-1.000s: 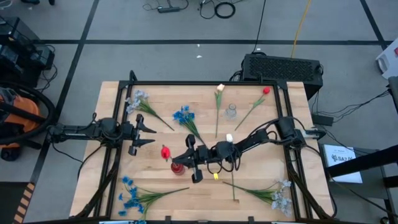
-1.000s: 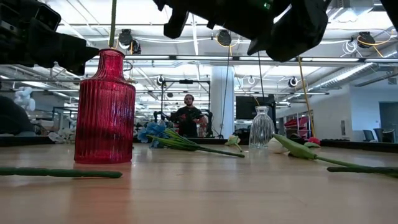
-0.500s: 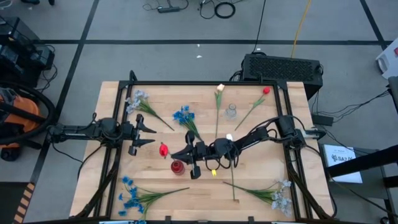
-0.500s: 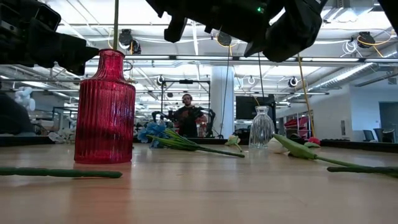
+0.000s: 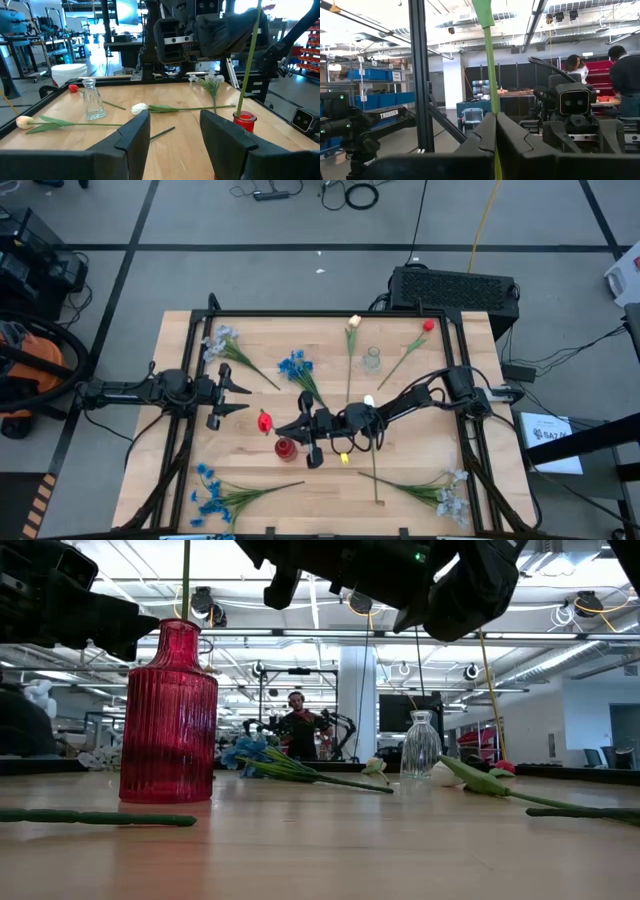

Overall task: Sort flowers into vase by color
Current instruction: Put the bottom red tulip into the red vase

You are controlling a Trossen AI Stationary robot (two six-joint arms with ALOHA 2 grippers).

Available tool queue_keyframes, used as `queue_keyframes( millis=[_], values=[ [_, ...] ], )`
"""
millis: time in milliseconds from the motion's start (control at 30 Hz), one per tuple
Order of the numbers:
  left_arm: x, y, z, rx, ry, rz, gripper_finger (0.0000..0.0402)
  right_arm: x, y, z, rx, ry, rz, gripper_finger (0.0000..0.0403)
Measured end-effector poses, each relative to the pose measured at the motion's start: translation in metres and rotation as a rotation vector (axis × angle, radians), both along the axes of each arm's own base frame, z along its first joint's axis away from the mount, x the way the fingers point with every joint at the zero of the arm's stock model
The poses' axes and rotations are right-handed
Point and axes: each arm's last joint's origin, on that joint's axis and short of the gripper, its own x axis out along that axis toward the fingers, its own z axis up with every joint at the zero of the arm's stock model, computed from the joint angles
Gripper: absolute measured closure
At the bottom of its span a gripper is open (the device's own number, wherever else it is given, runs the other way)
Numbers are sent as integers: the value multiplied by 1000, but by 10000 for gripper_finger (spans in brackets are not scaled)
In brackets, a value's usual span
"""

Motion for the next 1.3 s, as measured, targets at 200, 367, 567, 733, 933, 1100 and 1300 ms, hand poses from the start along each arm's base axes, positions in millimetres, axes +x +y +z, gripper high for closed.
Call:
queue_keyframes(
  millis=[200, 367, 567, 733, 933, 1100, 1300],
  values=[
    [0, 0, 0, 0, 0, 0, 221, -1, 1, 0, 20, -8, 10, 403],
    [0, 0, 0, 0, 0, 0, 221, -3, 1, 4, 22, -50, 34, 403],
    [0, 0, 0, 0, 0, 0, 221, -1, 2, 0, 10, 3, 34, 403],
    [0, 0, 0, 0, 0, 0, 221, 1, 2, -6, -16, 66, 29, 403],
    [0, 0, 0, 0, 0, 0, 221, 3, 2, -10, -37, 104, 25, 403],
    [0, 0, 0, 0, 0, 0, 221, 4, 3, -15, -48, 166, 25, 403],
    [0, 0, 0, 0, 0, 0, 221, 4, 3, -16, -45, 175, 27, 403]
  ],
)
